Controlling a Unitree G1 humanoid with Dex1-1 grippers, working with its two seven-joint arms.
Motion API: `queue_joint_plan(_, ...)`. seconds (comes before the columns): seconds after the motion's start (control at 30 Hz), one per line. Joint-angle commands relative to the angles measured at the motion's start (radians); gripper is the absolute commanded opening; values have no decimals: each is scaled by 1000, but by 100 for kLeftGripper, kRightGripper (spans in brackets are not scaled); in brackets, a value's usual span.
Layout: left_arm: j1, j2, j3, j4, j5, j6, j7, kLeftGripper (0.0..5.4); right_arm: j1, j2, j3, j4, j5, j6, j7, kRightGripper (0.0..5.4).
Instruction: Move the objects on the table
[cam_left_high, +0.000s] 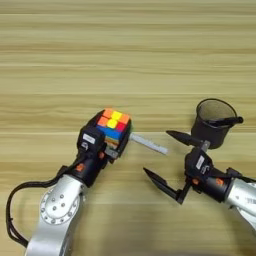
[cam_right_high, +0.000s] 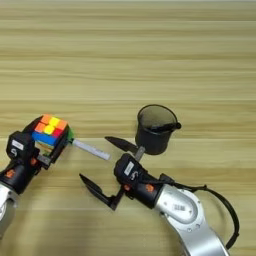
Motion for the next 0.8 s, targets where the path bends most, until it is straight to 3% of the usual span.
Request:
queue_joint_plan(0.03,7,0,-65,-15,7,6,-17,329,-4,8,15,28,-12,-20,-6,540)
queue_joint_plan(0.17,9,-9,-166,-4,34,9,-24,329,-8,13,19,36,-10,-28,-14,540)
queue_joint_plan(0.4,12,-15,-247,9,44,10,-16,329,-8,23,20,33,-8,-30,-22,540)
queue_joint_plan(0.63,12,-13,-283,27,58,12,-12,329,-10,31,11,28,-4,-35,-29,540)
queue_joint_plan(0.8,8,-6,-262,33,54,12,2,329,-18,41,-8,29,0,-49,-53,540)
